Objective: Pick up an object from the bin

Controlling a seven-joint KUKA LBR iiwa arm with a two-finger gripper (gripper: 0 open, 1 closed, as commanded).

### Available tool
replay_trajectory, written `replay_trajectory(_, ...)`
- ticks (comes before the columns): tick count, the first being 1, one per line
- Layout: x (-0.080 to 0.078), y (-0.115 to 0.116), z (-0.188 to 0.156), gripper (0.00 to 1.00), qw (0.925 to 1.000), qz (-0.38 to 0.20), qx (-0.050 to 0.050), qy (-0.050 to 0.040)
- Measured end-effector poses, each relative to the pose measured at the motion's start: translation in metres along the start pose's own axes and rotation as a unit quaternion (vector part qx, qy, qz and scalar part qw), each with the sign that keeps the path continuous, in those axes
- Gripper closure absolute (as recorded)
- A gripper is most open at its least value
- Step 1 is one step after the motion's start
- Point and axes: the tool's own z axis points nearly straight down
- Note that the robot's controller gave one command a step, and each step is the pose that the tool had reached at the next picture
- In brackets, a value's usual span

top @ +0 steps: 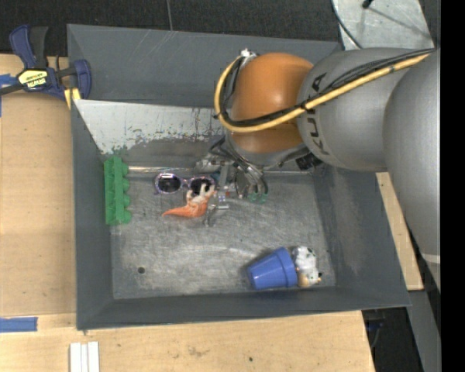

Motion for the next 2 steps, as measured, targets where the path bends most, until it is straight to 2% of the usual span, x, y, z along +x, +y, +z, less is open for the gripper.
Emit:
replay_trajectory(1,-0.001,-0.0141,0.0516,0.0,0.9997,-0.023,-0.001,-0.0003)
replay_trajectory(2,0.0051,-0.0079,0.0482,0.0,0.9981,0.062,-0.003,-0.0025)
